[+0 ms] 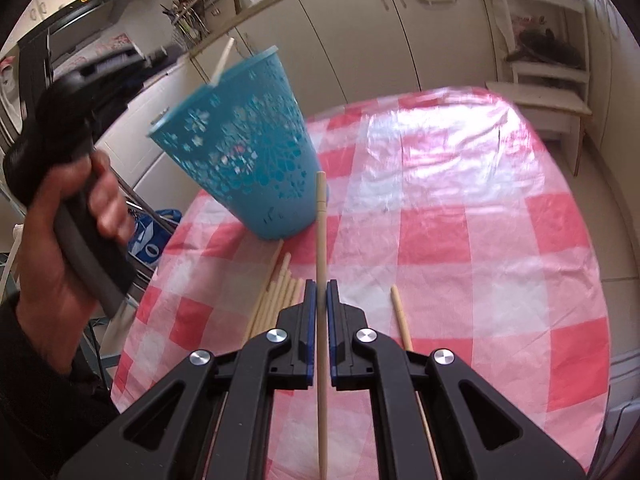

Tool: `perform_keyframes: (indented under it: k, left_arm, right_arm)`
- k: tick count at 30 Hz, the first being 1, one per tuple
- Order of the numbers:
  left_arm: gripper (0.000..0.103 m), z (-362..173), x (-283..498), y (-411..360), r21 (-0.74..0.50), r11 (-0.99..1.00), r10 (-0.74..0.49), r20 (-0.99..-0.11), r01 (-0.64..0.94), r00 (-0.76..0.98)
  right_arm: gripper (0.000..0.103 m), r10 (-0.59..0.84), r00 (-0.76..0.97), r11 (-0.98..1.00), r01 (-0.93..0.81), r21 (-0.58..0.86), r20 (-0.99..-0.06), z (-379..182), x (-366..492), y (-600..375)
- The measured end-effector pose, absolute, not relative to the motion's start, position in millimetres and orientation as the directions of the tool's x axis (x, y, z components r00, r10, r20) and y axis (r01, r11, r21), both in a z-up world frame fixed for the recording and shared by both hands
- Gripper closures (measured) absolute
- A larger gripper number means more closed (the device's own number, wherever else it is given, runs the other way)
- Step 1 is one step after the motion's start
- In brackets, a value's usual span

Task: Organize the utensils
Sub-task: 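Lift the chopstick in the left tool and drop it into the teal basket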

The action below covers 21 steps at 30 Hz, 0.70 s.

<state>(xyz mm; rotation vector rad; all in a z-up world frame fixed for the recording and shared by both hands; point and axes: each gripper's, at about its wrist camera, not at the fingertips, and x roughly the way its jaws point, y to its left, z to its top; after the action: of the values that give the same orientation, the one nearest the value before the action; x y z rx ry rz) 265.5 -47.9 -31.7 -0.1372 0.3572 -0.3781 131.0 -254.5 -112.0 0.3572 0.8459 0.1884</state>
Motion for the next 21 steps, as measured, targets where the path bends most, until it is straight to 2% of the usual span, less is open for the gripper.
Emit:
perform_keyframes:
  k: [3,5,8,12,16,18,21]
  left_arm:
    - [0.096,-29,250,-28,-0.254,0.907,-0.404,-0.300,0.336,0.864]
    - [0.091,-28,239,-13,-0.288,0.899,-0.409,-0.280,0.331,0.868]
    - [0.087,-26,241,0,-0.304,0.895,-0.415,-0.295,0.328,0.861]
    - [0.079,-19,233,15,-0.357,0.880,-0.424,-0.292,0.314,0.857]
    - [0.061,-26,211,19,-0.356,0.888,-0.408,-0.316,0.292,0.857]
    - [0.058,-32,202,21,-0.349,0.894,-0.398,-0.328,0.282,0.857]
    - [0.055,-35,203,21,-0.333,0.900,-0.399,-0.362,0.282,0.843]
  right_arm:
    - [0.097,0.282,0.703,0.933,-0.042,0.358,-0.653,-97,127,-250]
    - [0.097,0.276,0.728,0.937,-0.059,0.343,-0.627,-88,126,-248]
    - [0.097,0.267,0.750,0.938,-0.060,0.341,-0.605,-79,126,-246]
    - [0.097,0.282,0.827,0.924,-0.098,0.369,-0.487,-40,123,-246]
    - [0.097,0.316,0.894,0.888,-0.160,0.431,-0.319,13,139,-249]
    - [0.097,0.323,0.918,0.868,-0.190,0.459,-0.231,39,151,-249]
    - [0.097,0.314,0.930,0.863,-0.195,0.466,-0.193,62,170,-244]
